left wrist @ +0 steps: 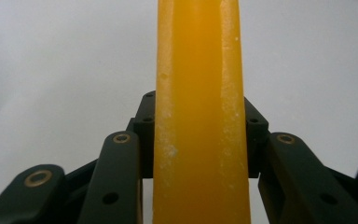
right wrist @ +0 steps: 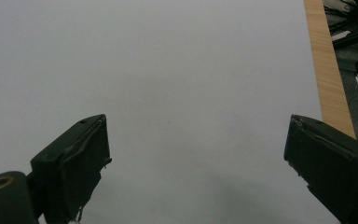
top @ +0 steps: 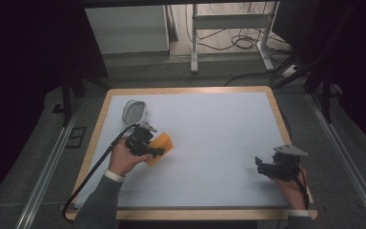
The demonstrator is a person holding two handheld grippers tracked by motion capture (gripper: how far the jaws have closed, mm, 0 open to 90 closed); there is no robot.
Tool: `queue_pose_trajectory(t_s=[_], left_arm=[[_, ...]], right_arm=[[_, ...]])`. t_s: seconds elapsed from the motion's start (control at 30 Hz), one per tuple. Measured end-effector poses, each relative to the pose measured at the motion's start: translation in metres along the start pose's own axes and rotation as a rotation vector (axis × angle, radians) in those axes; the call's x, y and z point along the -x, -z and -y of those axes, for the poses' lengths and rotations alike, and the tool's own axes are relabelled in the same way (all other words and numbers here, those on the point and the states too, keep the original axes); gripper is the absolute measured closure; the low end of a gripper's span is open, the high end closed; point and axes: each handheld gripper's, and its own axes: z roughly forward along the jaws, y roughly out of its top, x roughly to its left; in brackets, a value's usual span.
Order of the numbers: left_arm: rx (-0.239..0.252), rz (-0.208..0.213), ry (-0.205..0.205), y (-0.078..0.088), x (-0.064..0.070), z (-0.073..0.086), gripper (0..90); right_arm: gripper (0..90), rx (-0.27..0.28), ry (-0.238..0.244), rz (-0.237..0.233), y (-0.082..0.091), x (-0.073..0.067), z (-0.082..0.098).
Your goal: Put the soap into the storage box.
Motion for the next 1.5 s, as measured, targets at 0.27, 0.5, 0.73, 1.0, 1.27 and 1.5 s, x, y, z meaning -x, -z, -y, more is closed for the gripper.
queue_pose_trajectory(t_s=[0.27,0.5,0.73,1.0,1.27,1.5], left_arm=[[0.009,-0.005,0.012,0.003,-0.005,-0.002,61.1],[0.012,-0.012,0.018,0.006,-0.01,-0.006,61.1],[0.007,-0.014,0.027,0.008,-0.018,-0.01,61.1],[0.01,-0.026,0.044,0.009,-0.027,-0.013,61.1],[0.016,-0.036,0.055,0.012,-0.034,-0.014,61.1],[0.029,-0.051,0.054,0.017,-0.036,-0.019,61.1]], right_arm=[[6.6,-0.001,0.002,-0.001,0.0,-0.001,0.0],[6.6,-0.003,0.01,-0.003,-0.001,-0.002,0.0],[6.6,-0.001,0.002,-0.001,-0.001,-0.001,0.0],[6.6,-0.005,0.005,-0.003,-0.001,-0.002,0.0],[6.6,-0.005,0.009,-0.002,-0.002,-0.002,0.0],[6.6,-0.005,0.008,-0.006,-0.001,-0.002,0.0]])
